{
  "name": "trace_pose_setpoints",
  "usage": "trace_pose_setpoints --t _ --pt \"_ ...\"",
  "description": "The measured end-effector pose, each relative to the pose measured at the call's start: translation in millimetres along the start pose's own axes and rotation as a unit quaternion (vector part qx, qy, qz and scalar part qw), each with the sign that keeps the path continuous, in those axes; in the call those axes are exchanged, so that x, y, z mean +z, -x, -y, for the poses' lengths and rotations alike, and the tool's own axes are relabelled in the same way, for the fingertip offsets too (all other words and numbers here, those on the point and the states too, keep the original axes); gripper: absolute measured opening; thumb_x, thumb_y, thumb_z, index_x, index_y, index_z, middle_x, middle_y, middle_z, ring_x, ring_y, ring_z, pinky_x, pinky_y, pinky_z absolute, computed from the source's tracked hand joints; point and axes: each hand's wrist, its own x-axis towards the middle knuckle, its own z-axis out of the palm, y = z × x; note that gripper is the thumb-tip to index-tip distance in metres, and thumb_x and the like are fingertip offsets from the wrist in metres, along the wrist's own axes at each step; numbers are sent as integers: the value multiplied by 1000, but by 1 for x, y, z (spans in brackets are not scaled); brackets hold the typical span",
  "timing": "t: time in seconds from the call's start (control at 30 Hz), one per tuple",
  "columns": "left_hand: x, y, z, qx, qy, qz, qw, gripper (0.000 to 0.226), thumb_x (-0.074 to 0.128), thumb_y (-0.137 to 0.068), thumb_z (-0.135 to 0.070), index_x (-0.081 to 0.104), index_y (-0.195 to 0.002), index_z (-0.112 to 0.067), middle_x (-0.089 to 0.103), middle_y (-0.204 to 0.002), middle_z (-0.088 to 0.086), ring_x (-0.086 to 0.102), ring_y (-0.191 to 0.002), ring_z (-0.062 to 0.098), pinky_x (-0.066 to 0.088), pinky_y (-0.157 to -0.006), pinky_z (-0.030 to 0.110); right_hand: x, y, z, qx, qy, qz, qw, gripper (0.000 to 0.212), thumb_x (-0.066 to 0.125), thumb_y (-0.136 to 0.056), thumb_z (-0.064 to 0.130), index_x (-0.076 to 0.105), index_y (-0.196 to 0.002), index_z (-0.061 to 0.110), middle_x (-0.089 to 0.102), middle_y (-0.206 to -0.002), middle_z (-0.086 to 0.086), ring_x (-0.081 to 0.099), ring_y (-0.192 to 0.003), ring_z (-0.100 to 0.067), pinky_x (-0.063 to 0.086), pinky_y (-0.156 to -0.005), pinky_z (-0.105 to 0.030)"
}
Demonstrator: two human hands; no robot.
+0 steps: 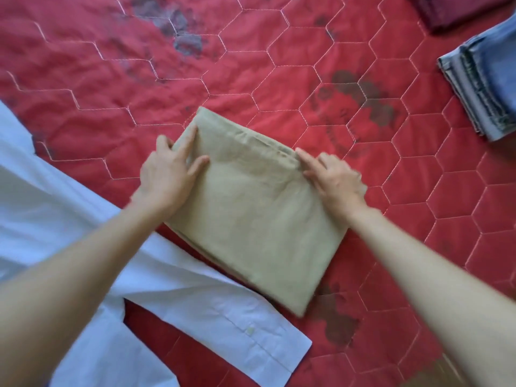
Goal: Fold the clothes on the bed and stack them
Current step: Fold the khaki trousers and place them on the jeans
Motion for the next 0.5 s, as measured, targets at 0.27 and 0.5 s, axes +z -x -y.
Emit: trace_pose_setpoints --t 0.27,0.5 --pt "50 127 -60 -155 82 -48 983 64 52 -96 -33 23 -153 -28 33 -143 18 40 -125 36 38 -96 48 -14 -88 -19 50 86 -9 995 46 36 -103 24 36 -148 19 54 -122 -12 49 -110 -32 34 -93 -43" --pt "70 115 -84 82 -35 -18 996 58 46 -96 -23 30 -151 -10 19 -160 12 14 -148 31 11 -117 56 28 4 86 84 -74 5 994 48 35 -102 30 31 -150 24 22 -159 -7 14 -148 -21 8 -119 -45"
